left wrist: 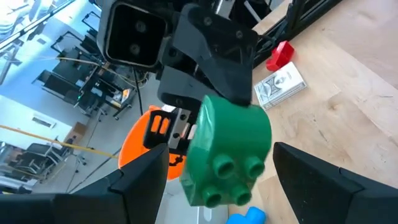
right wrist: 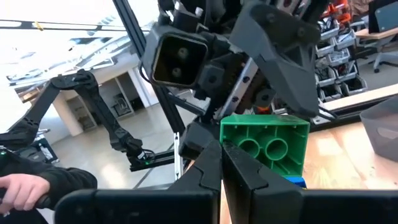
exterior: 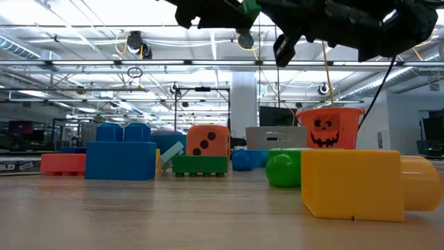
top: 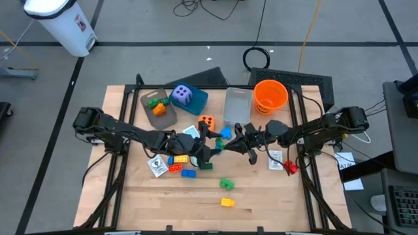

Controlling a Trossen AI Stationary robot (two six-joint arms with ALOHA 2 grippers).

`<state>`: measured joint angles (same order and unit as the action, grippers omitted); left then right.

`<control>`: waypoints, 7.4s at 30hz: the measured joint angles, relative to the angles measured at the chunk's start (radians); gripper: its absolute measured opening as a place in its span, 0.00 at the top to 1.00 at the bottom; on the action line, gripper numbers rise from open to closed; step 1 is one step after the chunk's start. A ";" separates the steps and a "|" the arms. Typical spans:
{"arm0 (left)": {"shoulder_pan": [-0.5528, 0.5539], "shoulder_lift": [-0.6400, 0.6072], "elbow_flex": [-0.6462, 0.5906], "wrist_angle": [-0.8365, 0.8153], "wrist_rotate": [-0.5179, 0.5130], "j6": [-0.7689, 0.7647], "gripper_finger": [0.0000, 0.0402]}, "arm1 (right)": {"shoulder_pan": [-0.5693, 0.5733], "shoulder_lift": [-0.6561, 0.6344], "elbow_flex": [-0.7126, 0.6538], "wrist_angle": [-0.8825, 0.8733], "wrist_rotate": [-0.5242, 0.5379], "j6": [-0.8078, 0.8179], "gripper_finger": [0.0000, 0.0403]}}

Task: Pick & Place Toys
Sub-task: Put the green game piece into the black bin, then put the blue game piece into the black bin

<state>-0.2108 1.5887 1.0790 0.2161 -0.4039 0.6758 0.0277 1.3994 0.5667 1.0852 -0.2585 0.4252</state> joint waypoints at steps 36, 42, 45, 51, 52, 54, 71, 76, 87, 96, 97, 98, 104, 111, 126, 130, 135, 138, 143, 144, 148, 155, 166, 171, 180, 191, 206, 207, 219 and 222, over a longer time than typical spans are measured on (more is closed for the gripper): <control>-0.002 0.009 -0.001 0.026 -0.046 0.026 0.60 | -0.001 -0.001 0.000 0.029 -0.002 -0.019 1.00; -0.002 0.009 -0.001 0.026 -0.050 0.018 0.59 | -0.002 -0.001 0.000 0.027 -0.003 -0.029 0.97; -0.002 0.009 -0.001 0.026 -0.051 0.013 0.61 | -0.002 -0.001 0.000 0.023 -0.004 -0.029 0.93; -0.002 0.009 -0.001 0.030 -0.072 0.016 0.60 | -0.002 0.000 0.000 0.041 -0.007 -0.031 0.80; -0.002 0.009 -0.001 0.031 -0.081 0.020 0.60 | -0.002 0.000 0.000 0.046 -0.007 -0.031 0.78; -0.002 0.007 -0.001 0.028 -0.105 0.024 0.59 | -0.003 0.000 0.000 0.051 -0.004 -0.037 0.74; 0.032 -0.291 0.000 -0.445 -0.129 -0.209 0.61 | -0.084 0.000 0.000 -0.026 -0.087 -0.049 0.66; 0.107 -0.377 0.000 -0.678 -0.129 -0.381 0.59 | -0.069 0.000 0.000 -0.185 -0.082 -0.120 0.66; 0.367 -0.429 -0.025 -0.996 -0.087 -0.636 0.61 | 0.025 0.000 0.000 -0.276 0.005 -0.231 0.66; 0.622 -0.430 -0.180 -0.907 0.064 -0.690 0.60 | 0.080 0.000 0.000 -0.275 0.130 -0.274 0.66; 0.646 -0.430 -0.201 -0.890 0.080 -0.694 0.61 | 0.080 0.000 0.000 -0.275 0.130 -0.274 0.67; 0.670 -0.429 -0.220 -0.873 0.097 -0.697 0.61 | 0.080 0.000 0.000 -0.275 0.130 -0.274 0.67; 0.786 -0.429 -0.307 -0.784 0.236 -0.684 0.59 | 0.079 0.000 0.000 -0.275 0.131 -0.273 0.67; 0.868 -0.429 -0.375 -0.766 0.274 -0.677 0.59 | 0.079 0.000 0.000 -0.275 0.131 -0.273 0.66; 0.929 -0.307 -0.410 -0.734 0.377 -0.606 0.59 | 0.079 0.000 0.000 -0.275 0.131 -0.274 0.66; 0.929 -0.245 -0.403 -0.726 0.378 -0.600 0.62 | 0.079 0.000 0.000 -0.275 0.131 -0.274 0.66; 0.929 -0.195 -0.401 -0.717 0.378 -0.571 0.57 | 0.079 0.000 0.000 -0.275 0.132 -0.284 0.66; 0.929 -0.165 -0.401 -0.718 0.377 -0.565 0.55 | 0.079 0.000 0.000 -0.275 0.131 -0.284 0.66; 0.929 -0.134 -0.399 -0.705 0.391 -0.557 0.60 | 0.079 0.000 0.000 -0.275 0.131 -0.285 0.66; 0.929 -0.132 -0.398 -0.698 0.393 -0.557 0.61 | 0.079 0.000 0.000 -0.275 0.132 -0.285 0.66; 0.930 -0.131 -0.395 -0.674 0.384 -0.561 0.59 | 0.079 0.000 0.000 -0.276 0.131 -0.284 0.66; 0.930 -0.129 -0.330 -0.704 0.369 -0.570 0.39 | 0.079 0.000 0.000 -0.294 0.132 -0.284 0.66; 0.928 -0.130 -0.110 -0.937 0.352 -0.599 0.31 | 0.079 0.000 0.000 -0.306 0.132 -0.307 0.66; 0.922 -0.175 -0.090 -0.835 0.441 -0.583 0.31 | 0.079 0.000 0.000 -0.306 0.132 -0.314 0.66; 0.769 -0.321 -0.239 -0.441 0.592 -0.632 0.31 | 0.079 0.000 0.000 -0.312 0.132 -0.318 0.66; 0.394 -0.386 -0.589 0.256 0.528 -0.821 0.31 | 0.079 0.000 0.000 -0.312 0.132 -0.375 0.66; -0.136 -0.254 -0.622 0.481 -0.028 -0.762 0.31 | 0.079 0.052 0.000 -0.255 0.130 -0.350 0.66; -0.149 -0.227 -0.623 0.501 -0.041 -0.759 0.31 | 0.079 0.072 0.001 -0.226 0.131 -0.336 0.66; -0.167 -0.029 -0.616 0.658 -0.043 -0.720 0.31 | 0.102 0.323 0.073 -0.190 0.260 -0.313 0.66; -0.167 -0.034 -0.616 0.659 -0.043 -0.716 0.31 | 0.080 0.380 0.100 -0.218 0.260 -0.313 0.66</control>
<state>-0.3775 1.5544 0.4633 0.8747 -0.4469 -0.0406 0.1072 1.7797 0.6670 0.8675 0.0014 0.1121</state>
